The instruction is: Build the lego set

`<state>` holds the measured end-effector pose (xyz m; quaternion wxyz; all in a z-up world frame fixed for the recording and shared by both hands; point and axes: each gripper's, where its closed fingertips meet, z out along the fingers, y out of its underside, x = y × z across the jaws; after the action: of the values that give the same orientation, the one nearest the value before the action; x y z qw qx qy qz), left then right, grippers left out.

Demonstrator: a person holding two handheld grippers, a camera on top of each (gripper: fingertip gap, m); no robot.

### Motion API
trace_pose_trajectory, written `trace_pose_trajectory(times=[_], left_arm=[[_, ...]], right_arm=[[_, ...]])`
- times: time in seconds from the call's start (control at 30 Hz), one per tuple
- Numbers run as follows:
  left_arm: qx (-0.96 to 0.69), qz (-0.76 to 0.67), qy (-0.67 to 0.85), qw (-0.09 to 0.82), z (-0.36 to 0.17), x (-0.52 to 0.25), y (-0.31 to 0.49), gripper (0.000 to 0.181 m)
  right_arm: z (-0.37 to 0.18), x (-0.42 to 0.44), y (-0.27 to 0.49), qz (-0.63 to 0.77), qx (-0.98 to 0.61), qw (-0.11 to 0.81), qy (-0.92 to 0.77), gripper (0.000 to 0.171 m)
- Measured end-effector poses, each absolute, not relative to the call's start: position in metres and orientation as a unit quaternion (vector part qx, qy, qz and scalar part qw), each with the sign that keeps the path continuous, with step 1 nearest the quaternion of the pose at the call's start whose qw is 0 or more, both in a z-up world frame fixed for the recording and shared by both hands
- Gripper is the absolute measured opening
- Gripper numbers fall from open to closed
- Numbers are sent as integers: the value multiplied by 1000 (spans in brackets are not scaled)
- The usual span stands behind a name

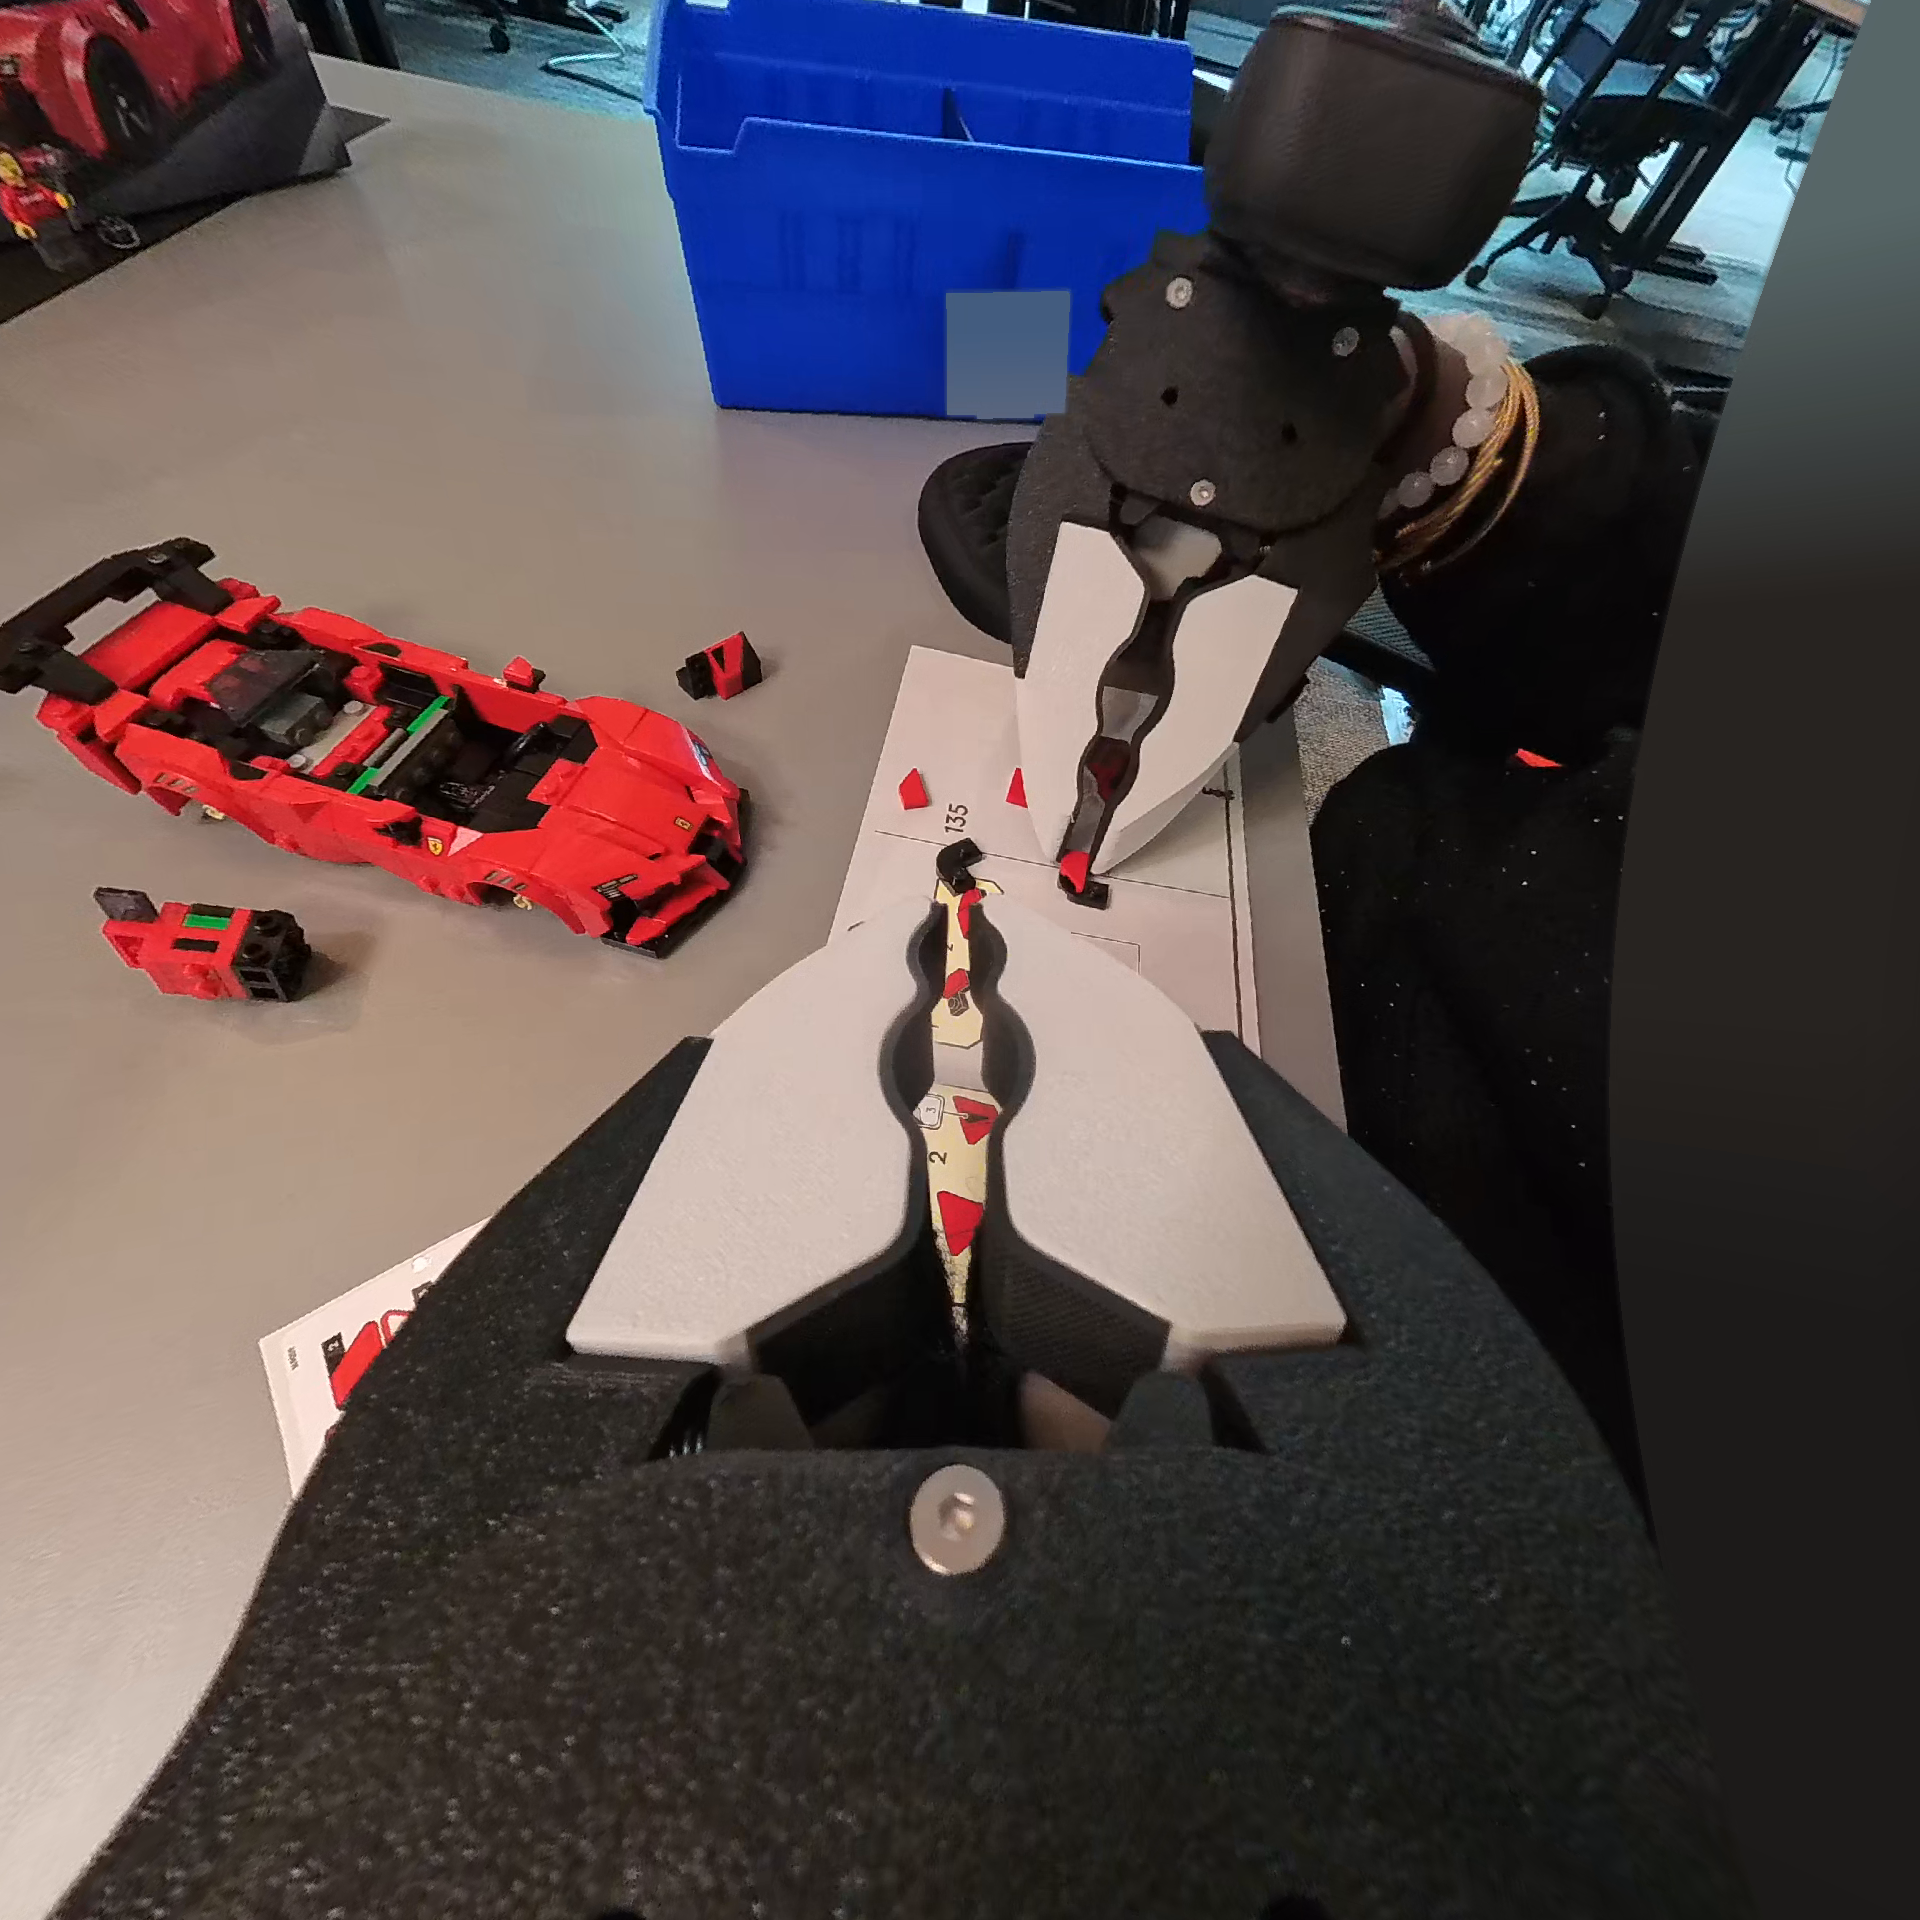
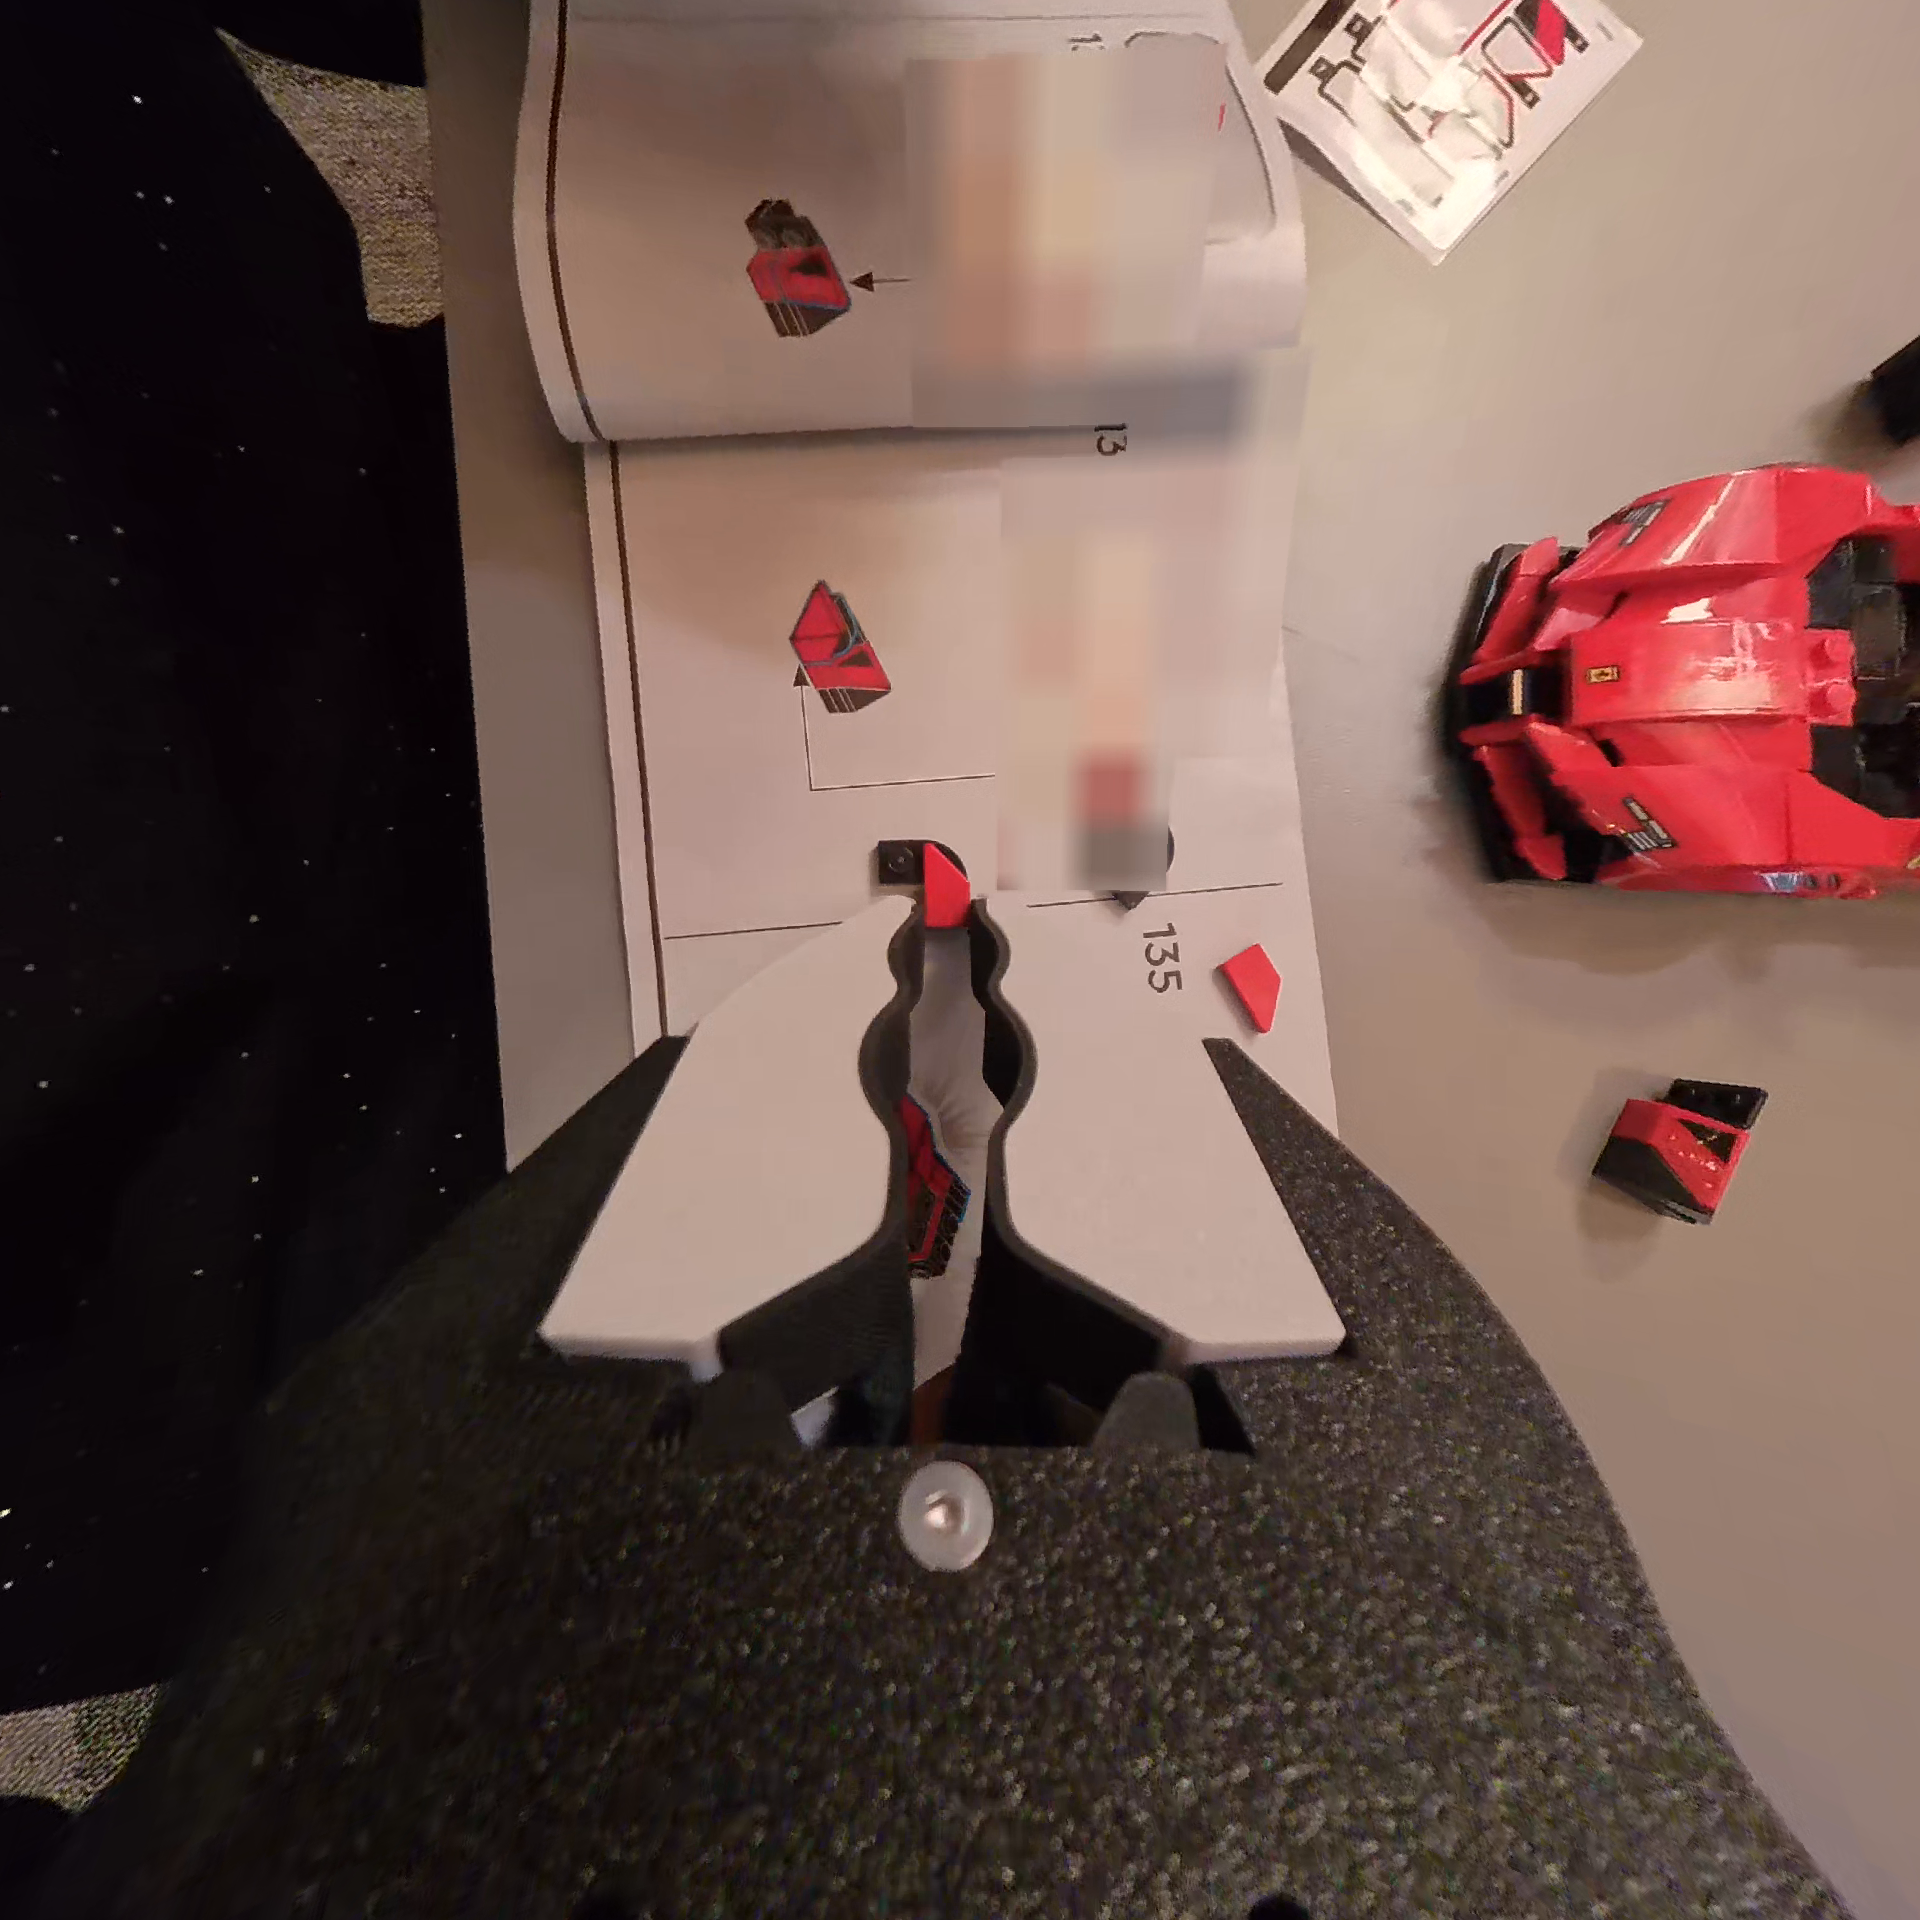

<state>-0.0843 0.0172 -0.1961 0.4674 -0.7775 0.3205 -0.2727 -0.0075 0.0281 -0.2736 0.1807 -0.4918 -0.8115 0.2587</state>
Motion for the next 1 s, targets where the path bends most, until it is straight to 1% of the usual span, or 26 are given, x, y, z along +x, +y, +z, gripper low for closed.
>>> trace_pose_trajectory(times=[0.17, 0.3, 0.43, 0.7, 0.83, 1.0], left_arm=[[-779, -275, 320, 465, -197, -85, 17, 4], [-779, -275, 321, 464, -198, -84, 17, 4], [-780, -276, 323, 460, -200, -82, 17, 4], [-780, -276, 327, 457, -200, -80, 16, 4], [-780, -277, 326, 457, -200, -82, 16, 4], [-780, -279, 325, 456, -201, -81, 17, 4]], right_arm=[[-272, -5, 29, 258, -500, 176, -808, 11], [-259, -5, 34, 281, -508, 196, -790, 11], [-251, -13, 52, 289, -550, 225, -751, 11], [-272, -26, 53, 278, -576, 204, -741, 13], [-269, -24, 45, 304, -572, 190, -738, 13], [-269, -24, 54, 295, -589, 198, -726, 13]])
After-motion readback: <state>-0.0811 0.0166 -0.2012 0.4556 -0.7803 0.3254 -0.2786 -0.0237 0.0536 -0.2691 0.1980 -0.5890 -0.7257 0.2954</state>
